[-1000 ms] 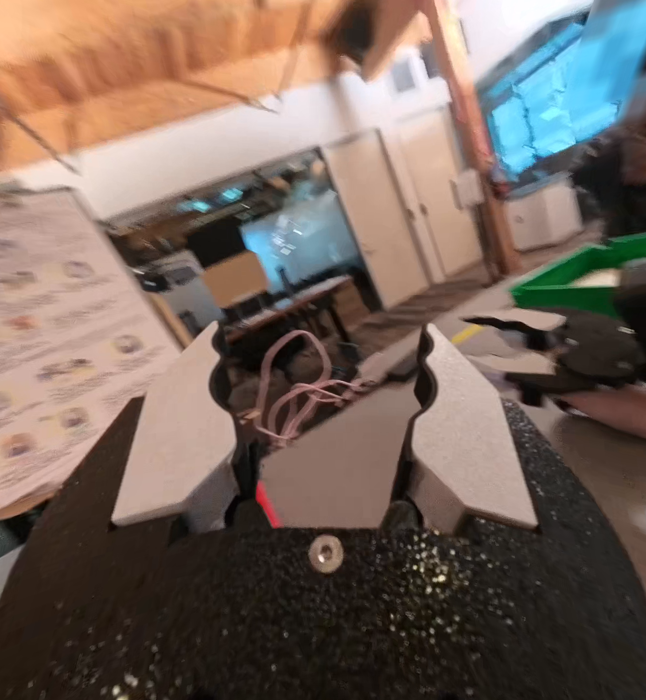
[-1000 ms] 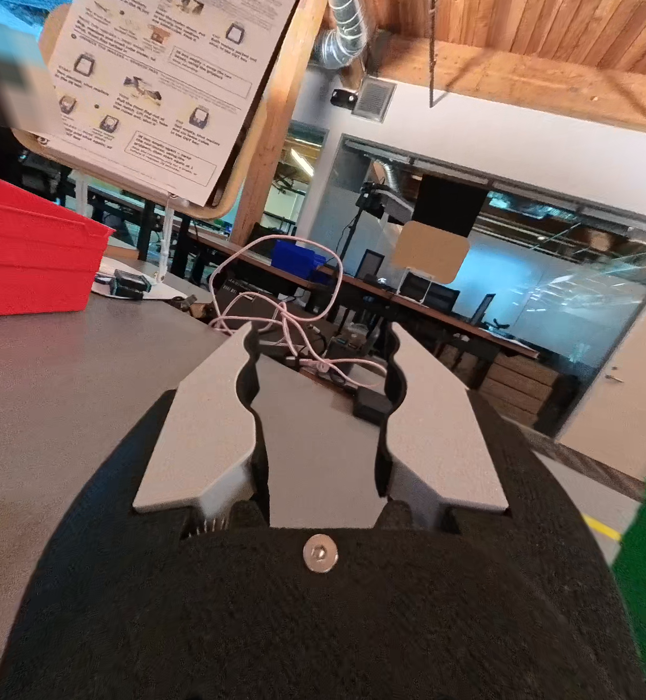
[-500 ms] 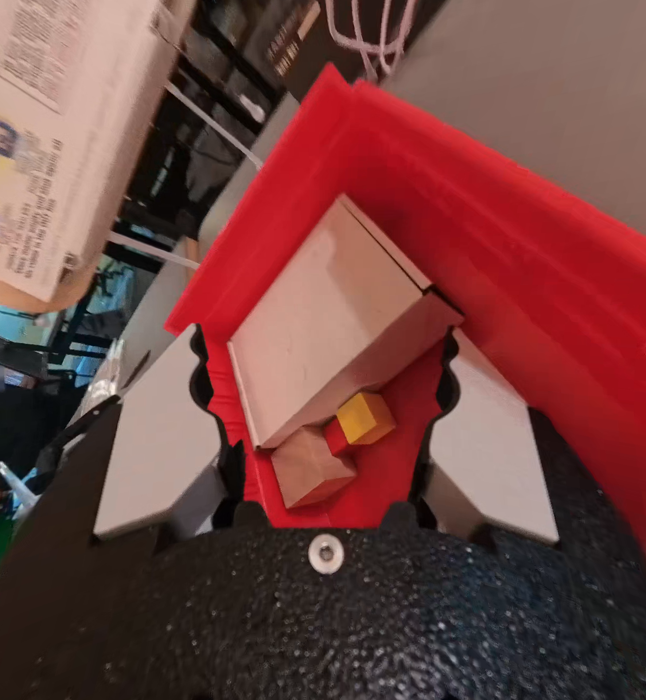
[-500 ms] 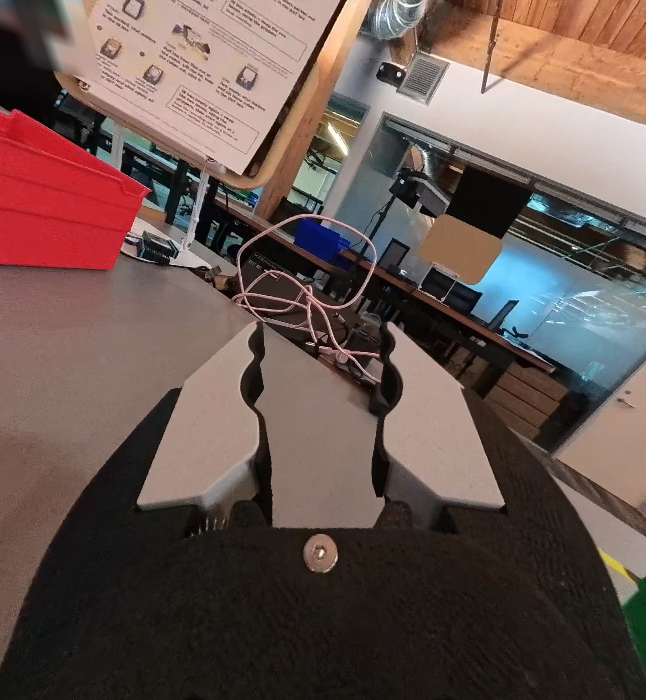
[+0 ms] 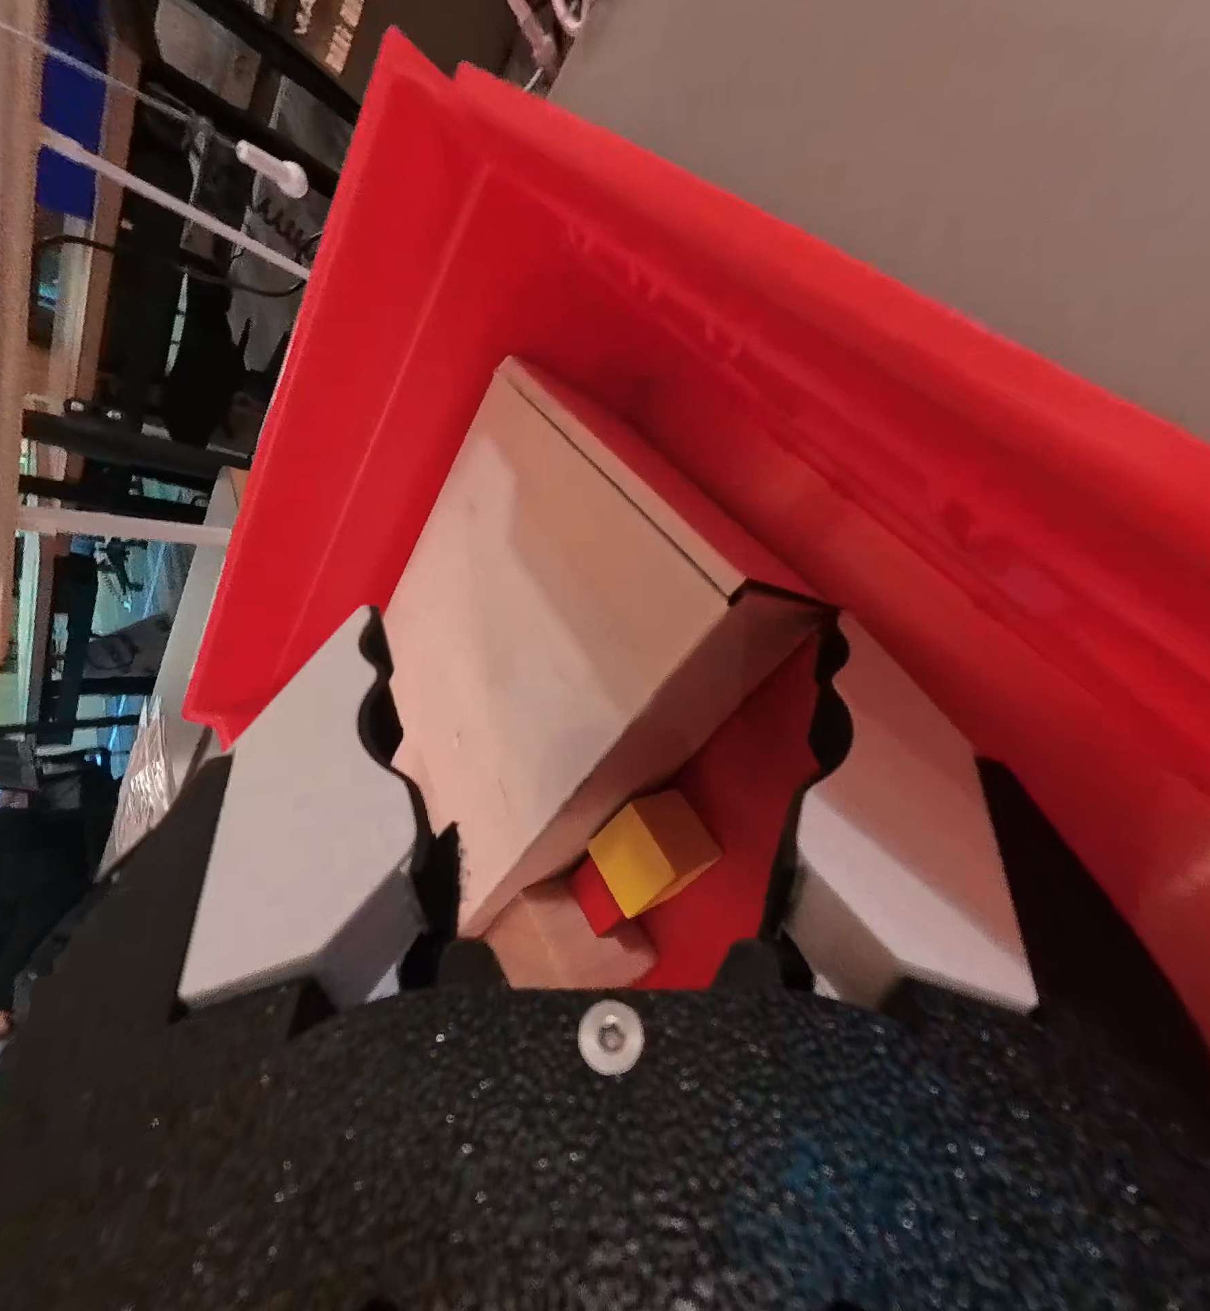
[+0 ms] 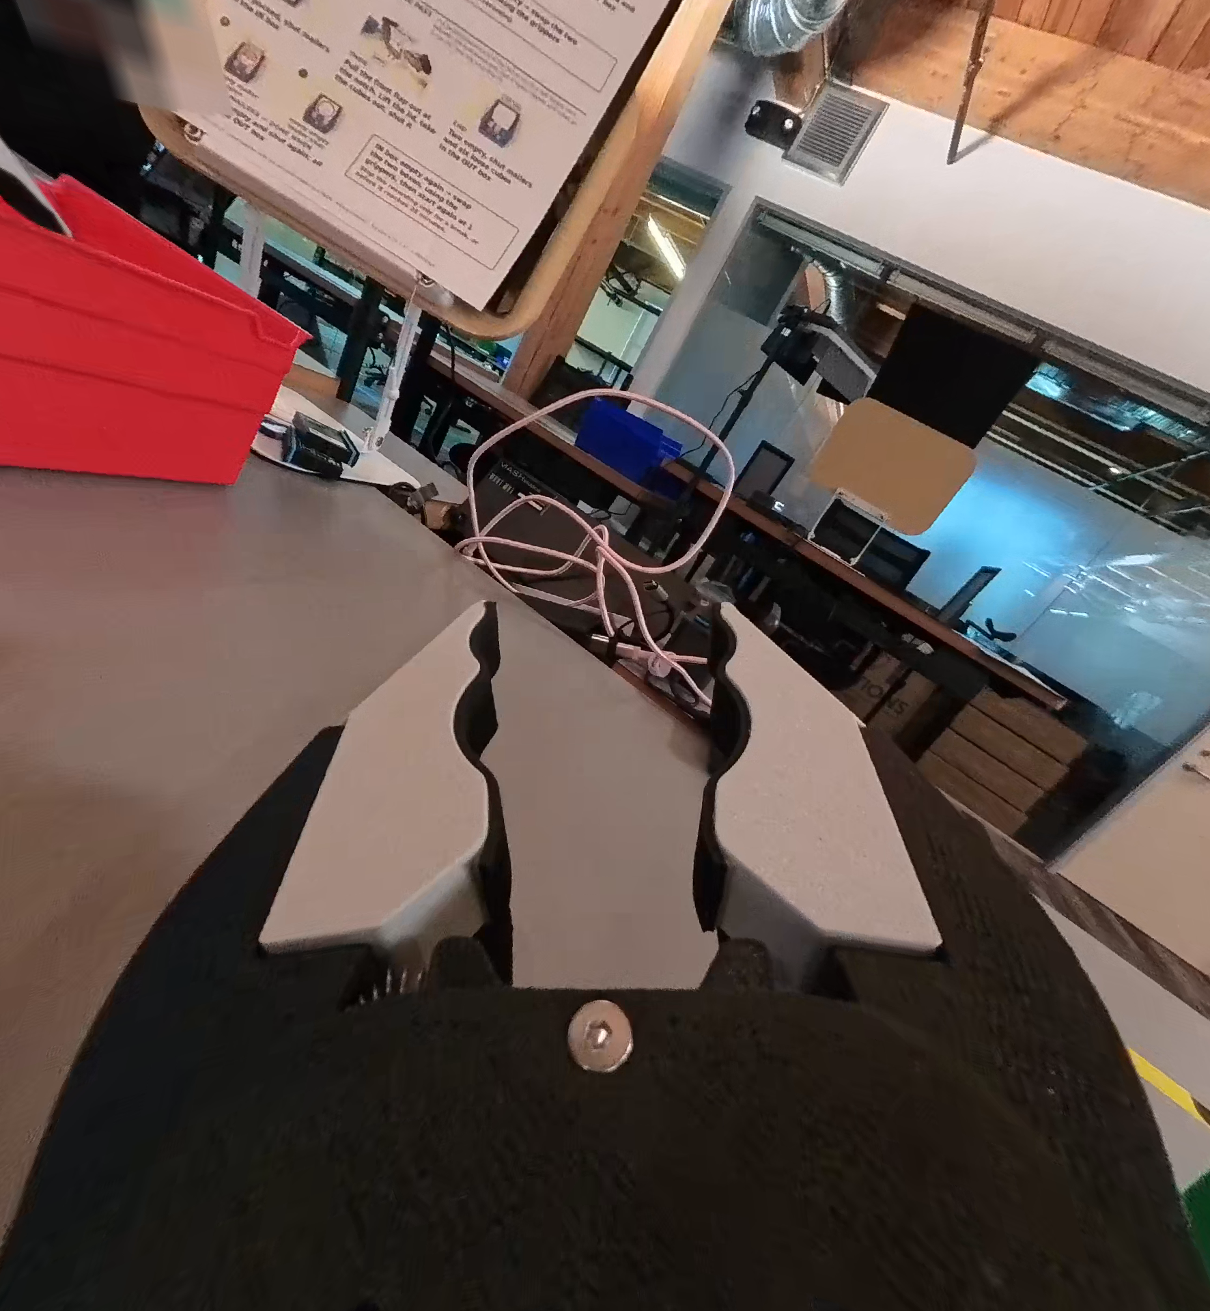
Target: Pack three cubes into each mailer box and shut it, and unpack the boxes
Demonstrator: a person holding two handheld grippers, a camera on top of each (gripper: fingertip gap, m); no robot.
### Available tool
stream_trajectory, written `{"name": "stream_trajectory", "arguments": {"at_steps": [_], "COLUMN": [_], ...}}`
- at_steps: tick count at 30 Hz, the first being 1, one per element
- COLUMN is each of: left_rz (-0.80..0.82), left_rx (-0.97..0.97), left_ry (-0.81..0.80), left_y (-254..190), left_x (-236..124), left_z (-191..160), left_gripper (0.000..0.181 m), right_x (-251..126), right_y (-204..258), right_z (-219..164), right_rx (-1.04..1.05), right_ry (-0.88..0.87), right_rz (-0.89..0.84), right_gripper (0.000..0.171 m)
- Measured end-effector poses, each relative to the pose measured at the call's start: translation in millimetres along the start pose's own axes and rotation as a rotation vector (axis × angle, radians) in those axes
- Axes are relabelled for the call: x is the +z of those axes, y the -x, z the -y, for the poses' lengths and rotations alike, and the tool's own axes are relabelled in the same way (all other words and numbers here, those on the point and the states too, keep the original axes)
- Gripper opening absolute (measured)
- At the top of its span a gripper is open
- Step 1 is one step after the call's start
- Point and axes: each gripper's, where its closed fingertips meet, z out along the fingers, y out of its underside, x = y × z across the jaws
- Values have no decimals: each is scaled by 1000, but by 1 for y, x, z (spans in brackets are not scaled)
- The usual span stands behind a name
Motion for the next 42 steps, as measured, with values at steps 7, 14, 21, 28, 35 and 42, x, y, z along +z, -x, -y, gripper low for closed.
{"name": "stream_trajectory", "arguments": {"at_steps": [7, 14, 21, 28, 35, 42], "left_rz": [-117, 10, 301, 493, 597, 505], "left_rx": [291, 512, 447, 380, 383, 349], "left_ry": [-38, -56, -114, -98, -3, -56], "left_y": [-7, 4, 33, 55, 69, 56], "left_x": [-2, 0, -14, -21, -16, -13], "left_z": [1, 9, 14, 7, -2, -5], "left_gripper": [105, 112, 120, 114, 106, 105], "right_x": [1, 1, 2, 2, 1, 7], "right_y": [3, 5, 6, 8, 8, 47], "right_z": [-1, -1, -1, -1, 0, 19], "right_rx": [-16, -30, -32, -42, -38, 61], "right_ry": [5, 8, 10, 12, 9, 35], "right_rz": [10, 19, 19, 24, 24, 186], "right_gripper": [58, 57, 56, 55, 54, 49]}}
